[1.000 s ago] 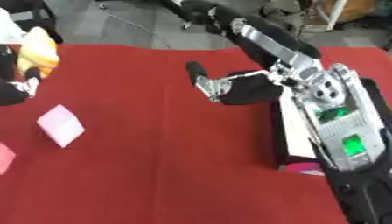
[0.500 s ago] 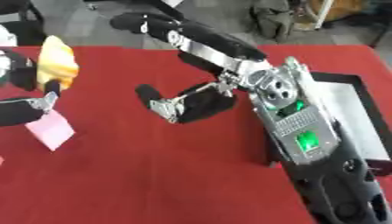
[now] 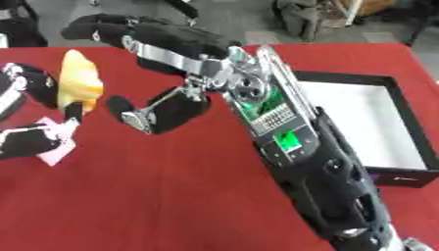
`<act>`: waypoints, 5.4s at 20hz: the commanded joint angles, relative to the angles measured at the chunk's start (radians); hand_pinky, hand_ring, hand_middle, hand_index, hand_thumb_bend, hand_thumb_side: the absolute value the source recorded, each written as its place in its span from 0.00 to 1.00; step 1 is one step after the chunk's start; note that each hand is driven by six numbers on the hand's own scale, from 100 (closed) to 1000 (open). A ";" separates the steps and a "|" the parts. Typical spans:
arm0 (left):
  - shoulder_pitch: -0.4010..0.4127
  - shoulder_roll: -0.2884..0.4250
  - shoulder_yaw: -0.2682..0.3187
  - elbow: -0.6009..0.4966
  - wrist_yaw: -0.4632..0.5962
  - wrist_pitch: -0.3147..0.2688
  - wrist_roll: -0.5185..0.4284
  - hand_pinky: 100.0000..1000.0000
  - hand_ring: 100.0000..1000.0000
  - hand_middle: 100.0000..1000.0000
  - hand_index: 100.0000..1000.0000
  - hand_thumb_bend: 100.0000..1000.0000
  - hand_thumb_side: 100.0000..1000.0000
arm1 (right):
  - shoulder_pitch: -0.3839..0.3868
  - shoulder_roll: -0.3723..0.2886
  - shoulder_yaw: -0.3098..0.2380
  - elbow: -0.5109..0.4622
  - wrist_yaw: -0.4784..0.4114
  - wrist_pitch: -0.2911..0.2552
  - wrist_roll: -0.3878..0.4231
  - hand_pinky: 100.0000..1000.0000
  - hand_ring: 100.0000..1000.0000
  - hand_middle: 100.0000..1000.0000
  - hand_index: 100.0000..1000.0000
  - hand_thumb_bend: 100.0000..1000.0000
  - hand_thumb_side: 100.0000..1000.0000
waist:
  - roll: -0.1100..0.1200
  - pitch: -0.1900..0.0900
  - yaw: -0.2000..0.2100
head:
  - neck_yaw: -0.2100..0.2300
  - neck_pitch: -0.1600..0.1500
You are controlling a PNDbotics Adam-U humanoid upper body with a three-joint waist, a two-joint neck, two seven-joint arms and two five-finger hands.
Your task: Pick up the objects with one hand, pass them to the other hand, and then place them into the box on the other side of the table.
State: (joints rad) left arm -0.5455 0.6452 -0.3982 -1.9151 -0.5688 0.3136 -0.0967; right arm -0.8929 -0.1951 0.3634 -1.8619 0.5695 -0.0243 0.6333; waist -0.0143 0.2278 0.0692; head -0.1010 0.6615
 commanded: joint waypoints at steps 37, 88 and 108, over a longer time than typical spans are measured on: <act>0.006 0.025 -0.034 -0.085 -0.118 -0.148 0.003 0.56 0.42 0.33 0.42 0.00 0.17 | -0.102 0.068 0.054 0.282 0.095 -0.068 -0.106 0.85 0.91 0.39 0.47 0.00 0.00 | 0.009 -0.012 0.018 | -0.041 0.029; 0.243 0.004 0.347 -0.018 0.171 0.247 0.605 0.62 0.56 0.57 0.82 0.20 0.55 | 0.466 -0.408 -0.480 0.165 -0.022 0.427 -0.536 0.87 1.00 0.59 0.69 0.00 0.05 | -0.005 -0.007 0.002 | -0.069 -0.017; 0.228 0.012 0.351 -0.004 0.207 0.240 0.609 0.62 0.57 0.57 0.82 0.19 0.55 | 0.492 -0.347 -0.517 0.069 -0.045 0.479 -0.561 1.00 1.00 0.98 1.00 0.00 0.30 | 0.004 -0.009 -0.001 | -0.020 -0.018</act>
State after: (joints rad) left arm -0.3049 0.6269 -0.0646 -1.9088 -0.3603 0.5514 0.5145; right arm -0.3873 -0.5284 -0.1462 -1.7550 0.5695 0.4507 0.0921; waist -0.0121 0.2341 0.0690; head -0.1288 0.6476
